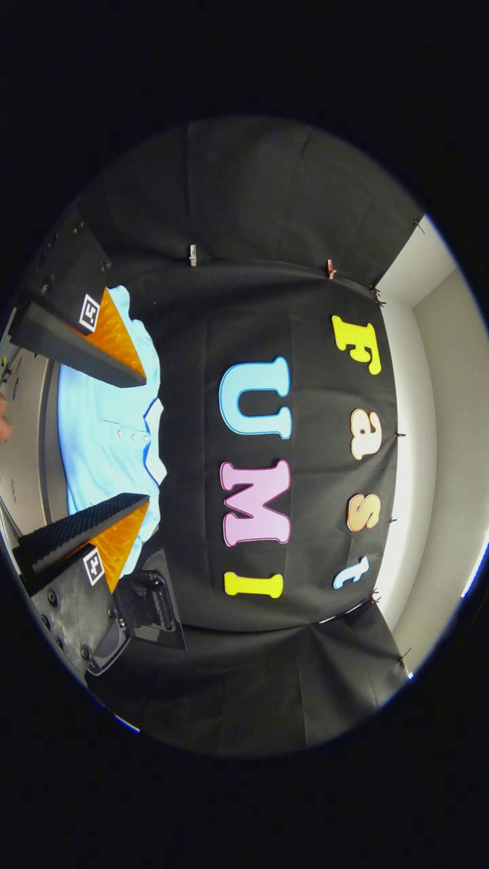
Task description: Put the clothes into the washing machine and then close the washing machine lid.
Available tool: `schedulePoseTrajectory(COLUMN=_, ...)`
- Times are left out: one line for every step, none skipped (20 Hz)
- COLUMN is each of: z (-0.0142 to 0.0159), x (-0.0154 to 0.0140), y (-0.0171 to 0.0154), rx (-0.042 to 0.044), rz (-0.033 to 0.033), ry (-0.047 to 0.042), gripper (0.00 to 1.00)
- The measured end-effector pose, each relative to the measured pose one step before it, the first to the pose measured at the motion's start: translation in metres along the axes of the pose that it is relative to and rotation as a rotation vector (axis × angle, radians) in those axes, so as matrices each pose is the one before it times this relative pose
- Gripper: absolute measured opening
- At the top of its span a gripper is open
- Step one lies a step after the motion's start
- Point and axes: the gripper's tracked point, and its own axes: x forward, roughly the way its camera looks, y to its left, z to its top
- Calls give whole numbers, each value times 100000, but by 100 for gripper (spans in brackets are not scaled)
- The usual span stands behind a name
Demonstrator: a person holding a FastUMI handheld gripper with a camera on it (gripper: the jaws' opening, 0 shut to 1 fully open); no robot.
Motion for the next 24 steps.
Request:
schedulePoseTrajectory(z=335, x=672, y=86, rx=692, rz=-108, ry=53, gripper=99)
schedulePoseTrajectory(z=209, x=659, y=-8, rx=618, rz=-257, ry=14, gripper=99)
schedulePoseTrajectory(z=169, x=705, y=-94, rx=419, rz=-793, ry=429, gripper=99)
schedulePoseTrajectory(z=137, x=778, y=132, rx=140, rz=-58, ry=529, gripper=99)
schedulePoseTrajectory(z=54, x=892, y=49, rx=-367, rz=-314, ry=846, gripper=99)
schedulePoseTrajectory(z=-253, x=893, y=112, rx=-511, rz=55, ry=1675, gripper=99)
schedulePoseTrajectory(z=-436, x=974, y=-24, rx=-714, rz=-551, ry=1978, gripper=99)
schedulePoseTrajectory(z=-165, x=997, y=22, rx=-1268, rz=-176, ry=1872, gripper=99)
schedulePoseTrajectory(z=-374, x=963, y=203, rx=-1425, rz=-97, ry=2498, gripper=99)
schedulePoseTrajectory(z=-272, x=1004, y=644, rx=-1609, rz=1616, ry=2402, gripper=99)
schedulePoseTrajectory(z=-111, x=963, y=8, rx=-1353, rz=-472, ry=1467, gripper=99)
schedulePoseTrajectory(z=-120, x=940, y=162, rx=-896, rz=881, ry=1692, gripper=99)
schedulePoseTrajectory(z=-153, x=874, y=212, rx=-512, rz=-186, ry=1928, gripper=99)
schedulePoseTrajectory(z=-174, x=970, y=92, rx=-548, rz=305, ry=1911, gripper=99)
schedulePoseTrajectory(z=-580, x=955, y=149, rx=-457, rz=-139, ry=3413, gripper=99)
schedulePoseTrajectory(z=-448, x=997, y=-12, rx=-434, rz=-188, ry=3037, gripper=99)
schedulePoseTrajectory(z=-562, x=948, y=210, rx=39, rz=586, ry=3330, gripper=99)
schedulePoseTrajectory(z=-620, x=953, y=-29, rx=220, rz=-713, ry=3377, gripper=99)
schedulePoseTrajectory(z=-817, x=712, y=-123, rx=286, rz=-376, ry=4164, gripper=99)
schedulePoseTrajectory(z=-454, x=739, y=-90, rx=349, rz=-543, ry=3897, gripper=99)
schedulePoseTrajectory(z=-409, x=769, y=-87, rx=657, rz=-483, ry=2968, gripper=99)
schedulePoseTrajectory(z=-590, x=588, y=-203, rx=1460, rz=-193, ry=4615, gripper=99)
schedulePoseTrajectory(z=-403, x=568, y=-114, rx=1825, rz=-433, ry=3754, gripper=99)
schedulePoseTrajectory(z=-441, x=500, y=38, rx=997, rz=-270, ry=3513, gripper=99)
